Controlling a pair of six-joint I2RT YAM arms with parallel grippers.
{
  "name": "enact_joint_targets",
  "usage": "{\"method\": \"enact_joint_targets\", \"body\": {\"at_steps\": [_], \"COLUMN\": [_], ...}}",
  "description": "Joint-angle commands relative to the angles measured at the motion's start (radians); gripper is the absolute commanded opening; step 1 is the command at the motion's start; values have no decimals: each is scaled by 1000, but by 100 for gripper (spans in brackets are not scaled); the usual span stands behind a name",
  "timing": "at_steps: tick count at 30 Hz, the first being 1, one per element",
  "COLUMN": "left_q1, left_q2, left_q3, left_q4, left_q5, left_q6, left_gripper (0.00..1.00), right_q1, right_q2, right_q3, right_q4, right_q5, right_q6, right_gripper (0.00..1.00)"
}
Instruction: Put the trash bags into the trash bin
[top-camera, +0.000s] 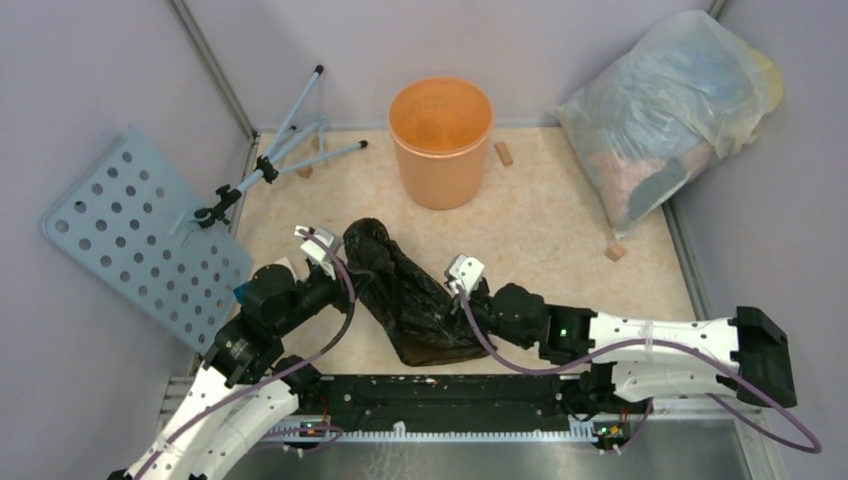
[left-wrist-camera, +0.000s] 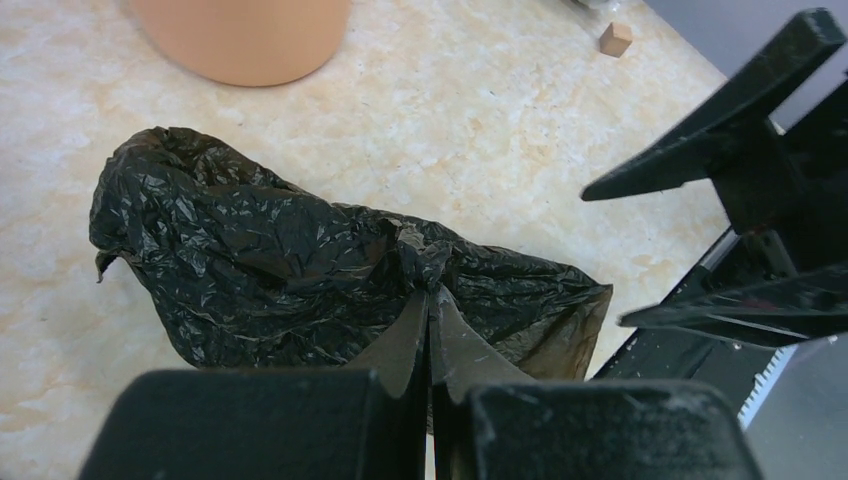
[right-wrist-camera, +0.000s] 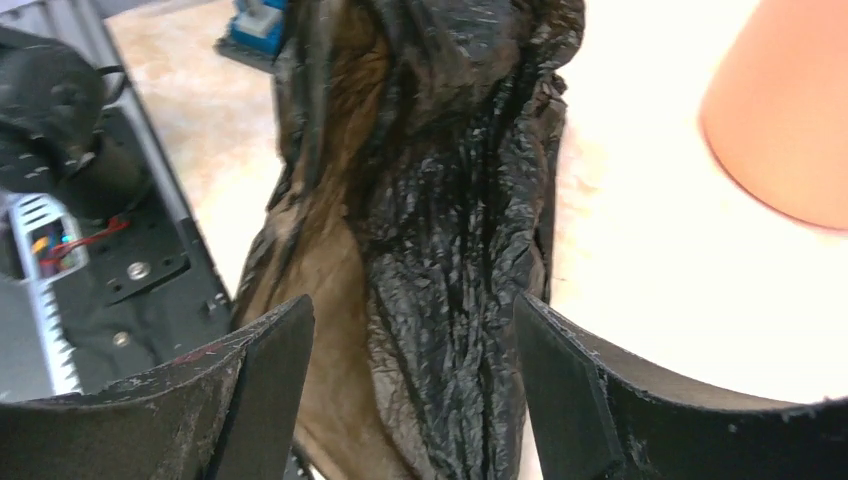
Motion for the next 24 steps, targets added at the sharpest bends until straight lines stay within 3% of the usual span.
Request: {"method": "enact_joint_targets", "body": {"at_steps": [1, 5, 12, 19, 24], "left_q1": [2, 2, 2, 2, 3], "left_q2": [-11, -21, -10, 20, 24], "left_q3": [14, 37, 47, 57, 83], "left_q4": [39, 20, 9, 12, -4], "left_q5": [60, 61, 49, 62, 23], "left_q6": [3, -8, -18, -30, -48], "left_gripper": [0, 0, 0, 0, 0], "right_q1": [-9, -8, -8, -7, -8], "right_q2": [110, 228, 387, 475, 533], "right_q3": [102, 157, 242, 290, 295], "right_q4": [47, 131, 261, 299, 324], "right_q5": [172, 203, 126, 144, 283], "right_q6": [-23, -21, -26, -30, -19], "right_gripper": [70, 63, 53, 53, 53]}}
